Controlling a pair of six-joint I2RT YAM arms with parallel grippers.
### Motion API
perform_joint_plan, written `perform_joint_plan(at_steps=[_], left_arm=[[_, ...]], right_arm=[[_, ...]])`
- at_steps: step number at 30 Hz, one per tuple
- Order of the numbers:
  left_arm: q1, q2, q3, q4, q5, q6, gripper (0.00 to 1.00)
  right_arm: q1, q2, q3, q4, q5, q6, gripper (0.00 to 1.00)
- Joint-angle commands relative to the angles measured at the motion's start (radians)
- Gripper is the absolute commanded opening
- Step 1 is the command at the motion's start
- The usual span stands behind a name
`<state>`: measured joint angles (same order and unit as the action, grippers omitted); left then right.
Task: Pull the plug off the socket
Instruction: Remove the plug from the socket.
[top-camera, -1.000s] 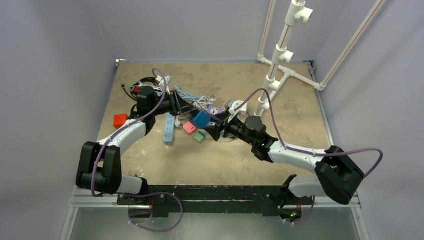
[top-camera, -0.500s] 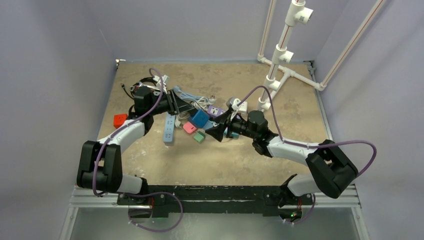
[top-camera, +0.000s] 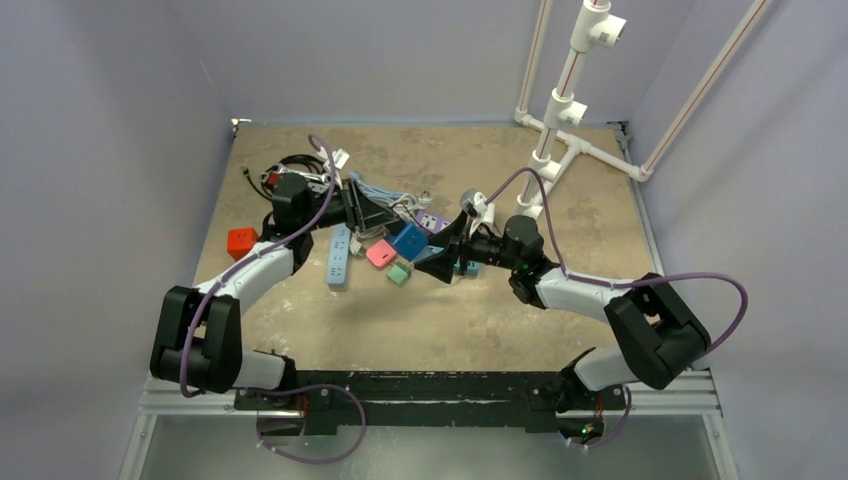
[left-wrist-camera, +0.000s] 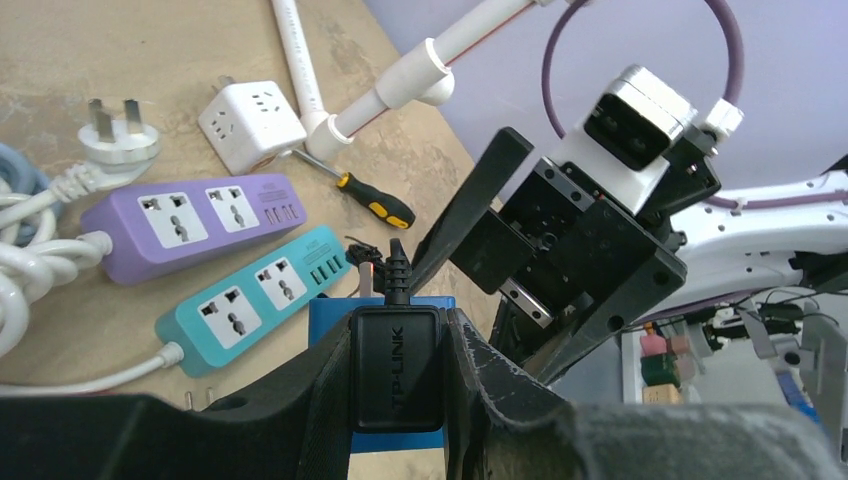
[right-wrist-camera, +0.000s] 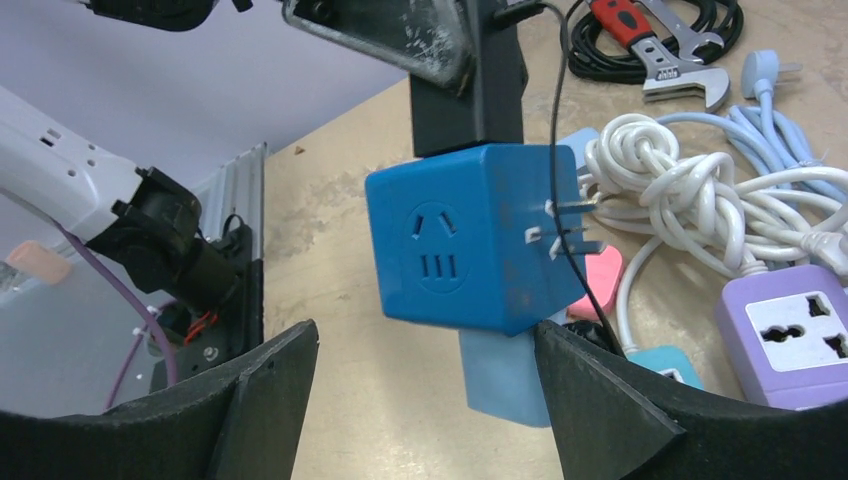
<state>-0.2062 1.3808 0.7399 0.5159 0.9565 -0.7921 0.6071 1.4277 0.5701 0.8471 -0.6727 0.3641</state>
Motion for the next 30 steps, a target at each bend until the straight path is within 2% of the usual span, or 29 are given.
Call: perform_joint_plan(at_steps=[1, 10, 15, 22, 30], left_arm=[[-0.054, -0.055, 0.021, 0.064, 0.095, 0.016, 0.0], [-0.107, -0.072, 0.031, 0.026, 0.124, 0.065, 0.0], [-0.111, -0.084, 0.032, 0.02, 0.119, 0.079, 0.0], [-0.112, -0.116, 0.019, 0.063, 0.106, 0.075, 0.0], [-0.112, -0.124, 0.007, 0.099, 0.114, 0.052, 0.0]], right_arm=[[-0.023, -0.001, 0.002, 0.115, -0.057, 0.042, 0.85], [-0.043, 0.0, -0.004, 0.119, -0.047, 0.046, 0.88], [-0.046, -0.009, -0.009, 0.151, -0.106, 0.033, 0.88], [-0.046, 0.056, 0.007, 0.214, -0.214, 0.083, 0.84], [-0.046, 0.079, 0.009, 0.26, -0.249, 0.12, 0.78]])
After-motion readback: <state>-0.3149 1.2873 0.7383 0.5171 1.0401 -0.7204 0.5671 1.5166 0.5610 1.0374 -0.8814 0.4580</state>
